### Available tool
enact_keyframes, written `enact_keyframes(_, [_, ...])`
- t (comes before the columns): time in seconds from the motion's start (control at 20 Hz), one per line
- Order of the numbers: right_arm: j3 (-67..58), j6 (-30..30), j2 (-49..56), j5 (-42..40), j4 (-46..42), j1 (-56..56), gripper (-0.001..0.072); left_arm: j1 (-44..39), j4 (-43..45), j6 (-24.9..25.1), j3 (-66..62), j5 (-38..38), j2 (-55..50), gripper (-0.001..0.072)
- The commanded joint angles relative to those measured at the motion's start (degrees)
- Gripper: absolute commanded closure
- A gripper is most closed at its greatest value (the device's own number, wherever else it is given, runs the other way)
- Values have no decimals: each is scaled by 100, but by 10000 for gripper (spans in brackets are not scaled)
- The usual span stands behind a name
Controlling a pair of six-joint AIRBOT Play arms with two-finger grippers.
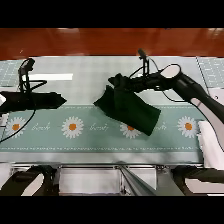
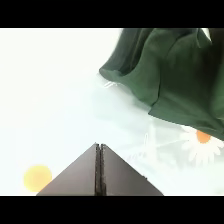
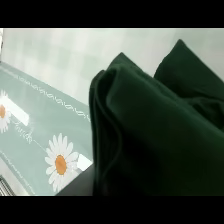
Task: Fold the shirts.
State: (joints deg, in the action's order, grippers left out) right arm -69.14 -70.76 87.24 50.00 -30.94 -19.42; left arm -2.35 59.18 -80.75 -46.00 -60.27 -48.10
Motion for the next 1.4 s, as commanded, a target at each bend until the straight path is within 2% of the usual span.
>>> enact_keyframes(0.0, [-319,164,776,-72,256,-201,693,125,-96,-9,219,68,234,685])
enact_keyframes(0.15, [-323,173,920,-28,271,-223,688,125,-136,-9,219,149,232,685])
enact_keyframes(0.2, [-323,177,938,44,275,-223,537,125,-136,-9,221,186,227,685])
enact_keyframes(0.25, [-323,168,938,129,271,-216,334,125,-133,-9,221,240,214,685])
enact_keyframes(0.3, [-323,151,922,273,264,-157,297,125,-136,-11,219,304,192,685])
enact_keyframes(0.55, [-339,11,116,2367,234,1303,304,125,-131,-98,219,376,125,685])
enact_keyframes(0.65, [-334,-46,-693,2933,-323,2243,304,125,-131,-199,221,260,127,685])
enact_keyframes(0.75, [-107,-385,-1674,3084,-1888,3139,304,125,-131,-249,223,87,133,685])
enact_keyframes(0.85, [896,-938,-2702,2789,-3836,3713,302,125,-133,-249,223,55,138,685])
enact_keyframes(0.9, [1661,-1165,-3141,2557,-4378,3965,294,125,-133,-249,223,72,136,685])
enact_keyframes(0.95, [2347,-1185,-3421,2398,-4478,4205,291,125,-136,-247,223,76,136,685])
enact_keyframes(1.05, [3449,-1027,-3615,2129,-3923,4618,291,125,-133,-247,223,79,136,685])
enact_keyframes(1.1, [3812,-844,-3613,1825,-3324,4684,291,125,-133,-247,223,79,136,685])
enact_keyframes(1.25, [4197,-114,-3191,1460,-1366,4664,292,122,-133,-247,223,79,133,685])
enact_keyframes(1.35, [4194,170,-2673,1392,-750,4459,292,125,-131,-245,223,79,133,685])
